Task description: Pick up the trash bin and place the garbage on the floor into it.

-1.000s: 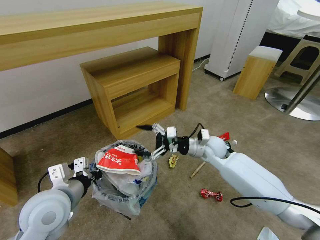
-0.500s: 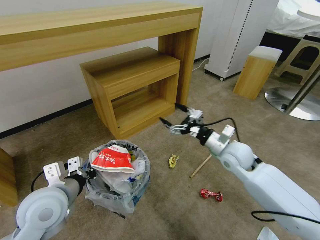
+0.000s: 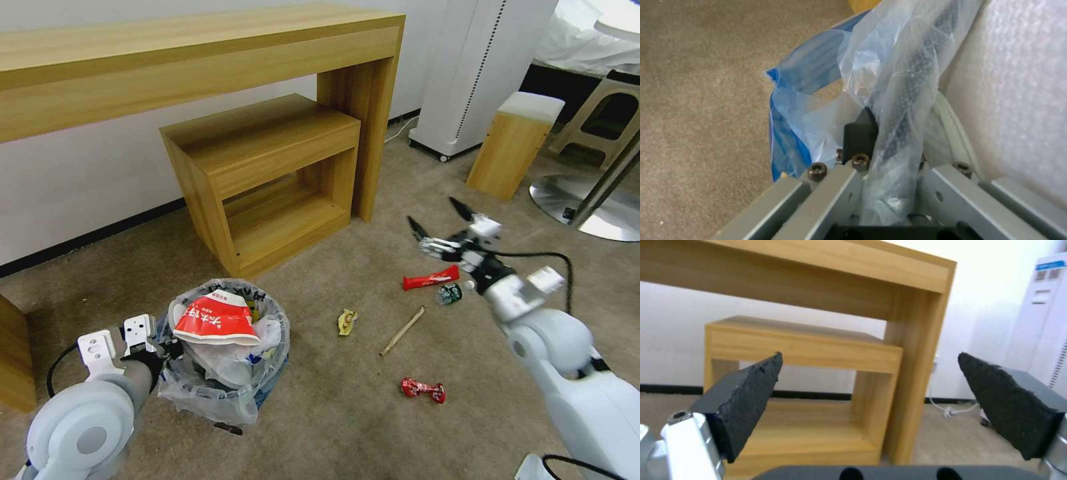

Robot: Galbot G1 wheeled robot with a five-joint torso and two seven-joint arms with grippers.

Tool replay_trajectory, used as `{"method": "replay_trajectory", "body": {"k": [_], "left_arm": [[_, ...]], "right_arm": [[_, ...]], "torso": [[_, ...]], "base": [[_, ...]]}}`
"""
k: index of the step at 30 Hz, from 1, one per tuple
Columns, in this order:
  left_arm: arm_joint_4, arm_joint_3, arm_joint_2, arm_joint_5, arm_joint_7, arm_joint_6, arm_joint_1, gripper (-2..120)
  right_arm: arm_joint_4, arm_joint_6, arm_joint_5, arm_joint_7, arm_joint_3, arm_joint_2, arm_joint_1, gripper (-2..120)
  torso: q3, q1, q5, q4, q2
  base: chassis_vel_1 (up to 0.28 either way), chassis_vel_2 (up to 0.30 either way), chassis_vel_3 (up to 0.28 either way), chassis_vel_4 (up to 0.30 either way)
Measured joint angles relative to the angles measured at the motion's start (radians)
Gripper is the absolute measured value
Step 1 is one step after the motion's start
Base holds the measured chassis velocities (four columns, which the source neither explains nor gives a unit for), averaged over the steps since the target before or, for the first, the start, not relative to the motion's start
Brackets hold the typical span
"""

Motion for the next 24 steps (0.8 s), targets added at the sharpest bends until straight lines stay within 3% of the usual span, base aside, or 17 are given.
{"method": "replay_trajectory", "body": {"k": [4,10,24], "left_arm": [[0.002,0.006,-0.005,0.005,0.009,-0.004,-0.002,0],[0.005,0.012,-0.014,0.013,0.015,-0.007,0.0,0],[0.007,0.007,-0.014,0.015,0.021,-0.007,0.005,0]], "right_arm": [[0.019,0.035,-0.028,-0.02,0.079,0.035,-0.095,100],[0.041,0.05,-0.072,-0.019,0.119,0.088,-0.138,100],[0.022,0.075,-0.101,-0.018,0.094,0.145,-0.143,100]], "torso": [[0.0,0.0,0.0,0.0001,0.0],[0.0,0.0,-0.0001,0.0002,0.0],[0.0,0.0,-0.0001,-0.0001,0.0]], "base": [[0.0,0.0,0.0,0.0],[0.0,0.0,0.0,0.0],[-0.047,-0.044,-0.046,-0.042]]}}
